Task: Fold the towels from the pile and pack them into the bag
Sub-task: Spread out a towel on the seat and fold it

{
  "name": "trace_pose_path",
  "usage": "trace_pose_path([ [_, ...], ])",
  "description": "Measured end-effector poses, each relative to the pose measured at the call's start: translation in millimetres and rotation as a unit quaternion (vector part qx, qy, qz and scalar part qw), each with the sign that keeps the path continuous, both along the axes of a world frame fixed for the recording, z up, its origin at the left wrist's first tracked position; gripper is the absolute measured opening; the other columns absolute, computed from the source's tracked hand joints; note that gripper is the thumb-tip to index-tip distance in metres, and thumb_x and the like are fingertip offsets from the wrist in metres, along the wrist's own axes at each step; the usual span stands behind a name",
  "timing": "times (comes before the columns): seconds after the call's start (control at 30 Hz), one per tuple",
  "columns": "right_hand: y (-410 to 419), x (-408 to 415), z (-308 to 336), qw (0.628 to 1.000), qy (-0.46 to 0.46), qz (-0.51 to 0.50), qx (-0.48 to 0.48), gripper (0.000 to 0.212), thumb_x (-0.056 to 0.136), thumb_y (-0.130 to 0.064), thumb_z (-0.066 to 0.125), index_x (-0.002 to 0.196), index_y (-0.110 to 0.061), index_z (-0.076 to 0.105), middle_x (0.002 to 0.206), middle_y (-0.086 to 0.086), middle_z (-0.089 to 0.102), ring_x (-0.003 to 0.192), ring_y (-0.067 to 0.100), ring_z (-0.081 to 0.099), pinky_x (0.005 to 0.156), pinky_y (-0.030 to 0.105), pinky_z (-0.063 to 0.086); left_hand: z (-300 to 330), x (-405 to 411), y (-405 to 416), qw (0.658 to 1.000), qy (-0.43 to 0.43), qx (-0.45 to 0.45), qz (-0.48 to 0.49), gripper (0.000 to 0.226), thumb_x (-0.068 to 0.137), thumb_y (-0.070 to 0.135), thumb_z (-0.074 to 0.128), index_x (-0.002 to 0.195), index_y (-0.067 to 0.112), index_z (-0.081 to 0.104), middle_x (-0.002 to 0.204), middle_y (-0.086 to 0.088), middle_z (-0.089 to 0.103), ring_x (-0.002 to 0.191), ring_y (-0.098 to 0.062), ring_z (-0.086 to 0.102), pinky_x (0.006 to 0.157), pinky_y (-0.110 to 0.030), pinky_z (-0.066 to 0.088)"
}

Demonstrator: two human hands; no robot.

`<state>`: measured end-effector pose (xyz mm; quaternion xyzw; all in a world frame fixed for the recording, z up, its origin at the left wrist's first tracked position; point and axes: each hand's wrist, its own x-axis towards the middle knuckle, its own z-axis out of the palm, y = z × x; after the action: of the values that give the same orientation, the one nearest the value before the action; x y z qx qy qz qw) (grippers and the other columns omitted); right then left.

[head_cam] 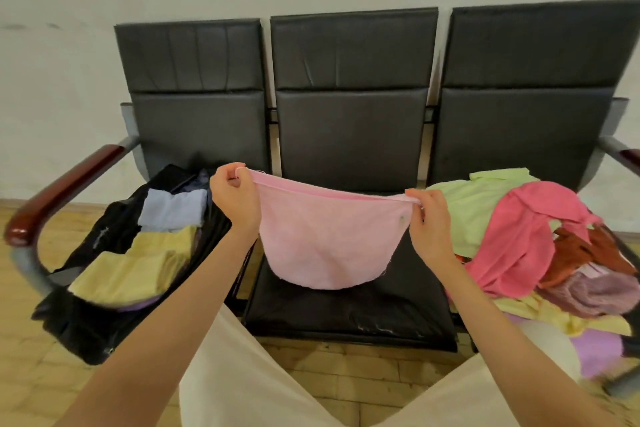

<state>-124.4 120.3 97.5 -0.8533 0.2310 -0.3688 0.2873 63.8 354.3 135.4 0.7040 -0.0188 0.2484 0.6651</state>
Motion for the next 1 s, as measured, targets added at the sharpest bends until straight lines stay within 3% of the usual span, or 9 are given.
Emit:
trace_pose_path([
  [0.13,4,7,2,0.996,0.039,-0.033,-0.074,0.026,0.083,-0.007,0.069,0.107,0.001,0.064,0.104,0.023,0.060,0.096,0.037,0.054,0.084,0.045,0.048,-1,9,5,0.994,-0.003,0.110,-0.013,0.014,0.086,0.008,0.051,0.087,0.006,0.065,0.095,-0.012,0.061,0.086,-0.019,0.055,0.077,-0.026,0.044],
  [0.27,-6,21,-19,0.988,0.124,-0.074,-0.047,0.031,0.088,-0.008,0.062,0.118,-0.006,0.057,0.114,0.015,0.055,0.101,0.026,0.048,0.081,0.023,0.034,-13,28,7,0.974,-0.013,0.223,-0.027,0.015,0.087,0.007,0.050,0.081,0.003,0.063,0.094,-0.016,0.060,0.082,-0.021,0.054,0.071,-0.022,0.037],
  [0.4,-25,37,-35,0.972,0.198,-0.087,-0.097,0.028,0.090,-0.024,0.063,0.114,-0.013,0.055,0.106,0.009,0.057,0.092,0.021,0.049,0.076,0.024,0.033,-21,44,-4,0.959,0.029,0.276,-0.048,0.015,0.091,0.009,0.049,0.087,0.004,0.063,0.099,-0.013,0.060,0.080,-0.017,0.054,0.071,-0.026,0.041],
  [0.5,-48,56,-42,0.952,0.265,-0.082,-0.128,0.028,0.089,-0.031,0.061,0.112,-0.018,0.052,0.102,0.004,0.057,0.086,0.018,0.050,0.077,0.026,0.041,-24,63,-22,0.959,0.083,0.263,-0.072,0.018,0.093,0.008,0.045,0.087,0.005,0.063,0.086,-0.013,0.066,0.077,-0.025,0.064,0.071,-0.034,0.053],
  [0.57,-60,71,-35,0.965,0.241,-0.076,-0.062,0.027,0.090,-0.020,0.059,0.115,-0.014,0.052,0.109,0.009,0.055,0.092,0.022,0.050,0.083,0.030,0.045,-20,74,-38,0.952,0.099,0.273,-0.099,0.025,0.094,0.007,0.041,0.090,0.004,0.065,0.085,-0.013,0.067,0.078,-0.029,0.066,0.077,-0.041,0.056],
  [0.7,-83,96,0,0.984,0.123,-0.056,0.115,0.032,0.088,0.002,0.048,0.119,-0.001,0.051,0.124,0.018,0.041,0.106,0.032,0.047,0.085,0.032,0.040,1,101,-72,0.949,0.108,0.260,-0.142,0.026,0.092,0.004,0.040,0.094,0.006,0.066,0.095,-0.014,0.068,0.089,-0.030,0.066,0.084,-0.045,0.055],
  [0.8,-101,113,23,0.987,0.025,-0.080,0.141,0.017,0.092,-0.004,0.048,0.107,-0.002,0.055,0.118,0.010,0.039,0.078,0.010,0.047,0.072,0.025,0.040,23,123,-90,0.951,0.096,0.226,-0.186,0.027,0.087,0.002,0.041,0.084,0.014,0.066,0.093,-0.010,0.068,0.092,-0.028,0.066,0.086,-0.046,0.055],
  [0.87,-109,119,36,0.984,-0.033,-0.094,0.150,0.014,0.094,-0.010,0.048,0.103,-0.001,0.056,0.112,0.002,0.037,0.067,0.000,0.044,0.069,0.031,0.046,36,126,-97,0.951,0.074,0.223,-0.202,0.027,0.088,0.002,0.041,0.086,0.015,0.065,0.093,-0.007,0.066,0.094,-0.026,0.064,0.089,-0.045,0.054],
  [1.0,-118,112,48,0.990,-0.073,-0.082,0.094,0.014,0.092,-0.004,0.048,0.099,0.000,0.060,0.117,0.010,0.041,0.081,0.012,0.047,0.072,0.022,0.037,44,119,-106,0.953,0.052,0.218,-0.204,0.024,0.093,0.004,0.042,0.096,0.010,0.065,0.099,-0.007,0.064,0.098,-0.022,0.062,0.090,-0.040,0.053],
])
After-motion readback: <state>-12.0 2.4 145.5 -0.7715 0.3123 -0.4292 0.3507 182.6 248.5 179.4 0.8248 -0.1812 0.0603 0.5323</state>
